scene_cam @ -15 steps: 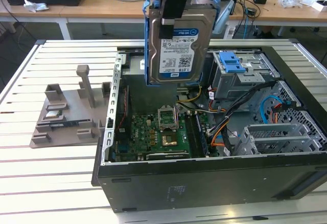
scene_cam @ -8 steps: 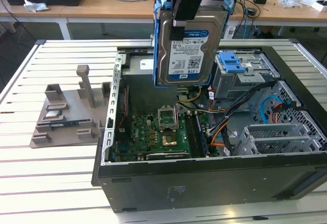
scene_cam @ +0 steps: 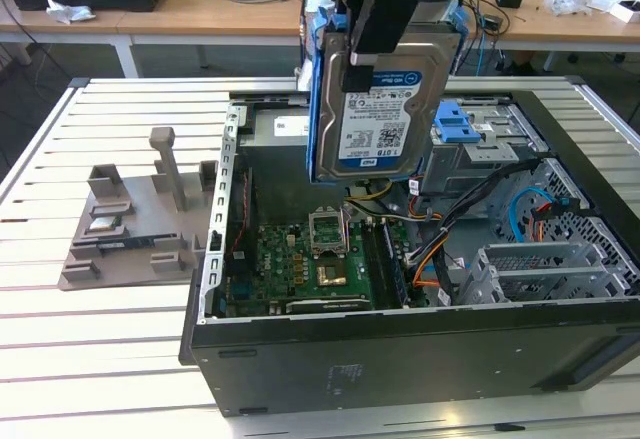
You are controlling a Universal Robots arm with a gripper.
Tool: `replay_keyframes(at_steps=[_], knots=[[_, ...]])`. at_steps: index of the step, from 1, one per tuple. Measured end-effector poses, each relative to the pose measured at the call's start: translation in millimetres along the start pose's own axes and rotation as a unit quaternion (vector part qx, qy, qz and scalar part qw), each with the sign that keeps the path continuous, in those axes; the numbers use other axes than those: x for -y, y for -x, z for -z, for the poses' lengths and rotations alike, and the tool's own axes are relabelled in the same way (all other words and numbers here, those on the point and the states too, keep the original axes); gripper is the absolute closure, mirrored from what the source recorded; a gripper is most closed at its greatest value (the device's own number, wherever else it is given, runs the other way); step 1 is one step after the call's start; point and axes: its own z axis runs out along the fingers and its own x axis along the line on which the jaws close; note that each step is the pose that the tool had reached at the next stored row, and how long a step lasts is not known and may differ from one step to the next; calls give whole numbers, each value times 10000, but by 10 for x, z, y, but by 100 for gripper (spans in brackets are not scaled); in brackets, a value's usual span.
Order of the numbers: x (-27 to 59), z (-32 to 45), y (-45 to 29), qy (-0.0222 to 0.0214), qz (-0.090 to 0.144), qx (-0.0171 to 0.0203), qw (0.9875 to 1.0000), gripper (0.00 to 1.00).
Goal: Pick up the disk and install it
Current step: 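Pick up the disk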
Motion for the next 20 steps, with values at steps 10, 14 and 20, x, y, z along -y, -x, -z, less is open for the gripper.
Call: replay_keyframes(at_steps=[10, 14, 20], knots=[[35, -8, -285, 0, 0, 0, 10000, 63], [51, -12, -397, 0, 0, 0, 10000, 63], [69, -14, -536, 1, 0, -1, 10000, 63]])
